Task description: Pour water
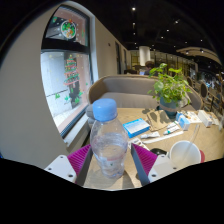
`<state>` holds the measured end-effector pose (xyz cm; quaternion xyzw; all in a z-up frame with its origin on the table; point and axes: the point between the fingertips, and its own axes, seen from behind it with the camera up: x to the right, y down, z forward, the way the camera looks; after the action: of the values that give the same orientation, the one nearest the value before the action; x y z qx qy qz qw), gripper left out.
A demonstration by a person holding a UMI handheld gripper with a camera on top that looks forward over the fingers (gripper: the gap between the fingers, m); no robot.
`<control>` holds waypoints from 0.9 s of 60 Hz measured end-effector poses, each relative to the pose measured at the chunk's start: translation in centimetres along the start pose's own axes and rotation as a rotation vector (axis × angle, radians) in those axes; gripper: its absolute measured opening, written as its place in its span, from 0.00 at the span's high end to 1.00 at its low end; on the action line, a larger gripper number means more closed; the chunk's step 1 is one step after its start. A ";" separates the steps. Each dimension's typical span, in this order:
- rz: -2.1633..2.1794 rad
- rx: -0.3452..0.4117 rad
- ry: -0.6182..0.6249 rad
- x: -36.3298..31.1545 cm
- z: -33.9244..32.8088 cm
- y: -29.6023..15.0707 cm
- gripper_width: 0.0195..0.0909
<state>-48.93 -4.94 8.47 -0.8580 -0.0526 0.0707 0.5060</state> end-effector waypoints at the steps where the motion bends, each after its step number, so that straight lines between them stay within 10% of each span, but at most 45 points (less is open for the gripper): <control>1: -0.008 0.005 0.004 0.1 0.1 0.0 0.25; 19: 0.002 0.038 -0.029 -0.6 -0.1 -0.5 0.73; 36: 0.147 0.092 -0.103 -1.5 -4.6 -4.7 0.78; 54: 1.031 0.125 -0.471 -1.1 -10.5 -12.8 0.79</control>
<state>-48.41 -7.94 24.74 -0.7022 0.2658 0.5008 0.4306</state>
